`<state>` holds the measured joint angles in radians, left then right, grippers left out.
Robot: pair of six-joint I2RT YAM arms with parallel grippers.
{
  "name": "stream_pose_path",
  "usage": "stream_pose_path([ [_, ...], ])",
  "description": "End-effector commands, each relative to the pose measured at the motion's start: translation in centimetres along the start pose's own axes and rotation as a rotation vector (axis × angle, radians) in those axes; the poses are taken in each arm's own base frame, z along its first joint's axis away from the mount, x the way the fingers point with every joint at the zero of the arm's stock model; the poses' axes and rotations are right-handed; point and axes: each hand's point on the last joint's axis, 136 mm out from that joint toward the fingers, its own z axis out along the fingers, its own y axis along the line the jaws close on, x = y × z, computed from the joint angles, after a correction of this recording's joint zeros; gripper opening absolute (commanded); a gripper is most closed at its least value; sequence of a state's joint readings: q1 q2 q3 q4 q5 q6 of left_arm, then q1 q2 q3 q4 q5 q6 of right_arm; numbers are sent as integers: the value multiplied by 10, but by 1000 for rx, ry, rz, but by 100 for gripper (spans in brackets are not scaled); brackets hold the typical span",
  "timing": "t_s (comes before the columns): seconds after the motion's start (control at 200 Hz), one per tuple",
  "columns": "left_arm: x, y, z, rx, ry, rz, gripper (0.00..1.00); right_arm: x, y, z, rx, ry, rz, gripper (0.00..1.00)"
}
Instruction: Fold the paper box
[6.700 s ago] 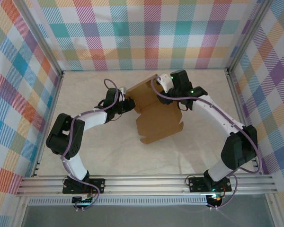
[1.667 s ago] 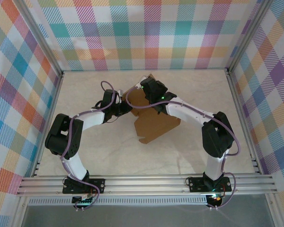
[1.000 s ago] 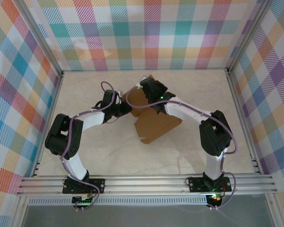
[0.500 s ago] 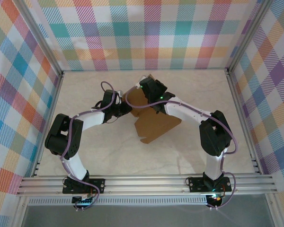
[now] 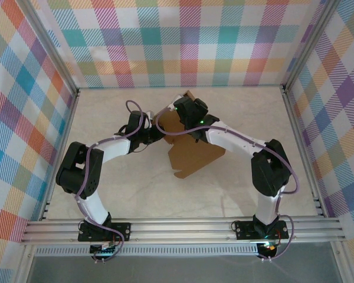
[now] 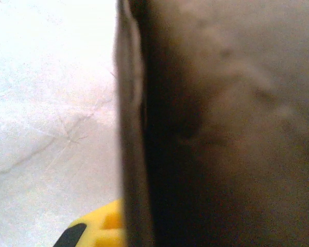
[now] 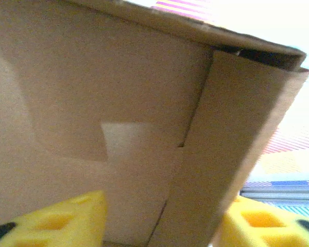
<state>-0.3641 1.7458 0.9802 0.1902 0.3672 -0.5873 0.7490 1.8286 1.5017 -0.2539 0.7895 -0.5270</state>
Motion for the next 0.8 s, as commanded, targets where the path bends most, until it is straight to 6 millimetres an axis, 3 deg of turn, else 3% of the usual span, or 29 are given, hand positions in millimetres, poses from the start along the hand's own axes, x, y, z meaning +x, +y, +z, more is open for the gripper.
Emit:
stream_pose_path([
  [0.0, -20, -45, -12, 128, -52, 79, 0, -19, -8, -26, -55, -82, 84, 63],
  [0.24, -20, -40, -10, 104, -40, 67, 0, -17, -18, -45, -103, -107, 185, 88],
  [0.59, -16, -32, -6, 56, -8, 37, 0, -22, -51, -96, -271, -223, 514, 91],
  [0.795, -8, -10, -12, -119, 154, 110, 0, 5, -64, -102, -316, -221, 700, 91],
])
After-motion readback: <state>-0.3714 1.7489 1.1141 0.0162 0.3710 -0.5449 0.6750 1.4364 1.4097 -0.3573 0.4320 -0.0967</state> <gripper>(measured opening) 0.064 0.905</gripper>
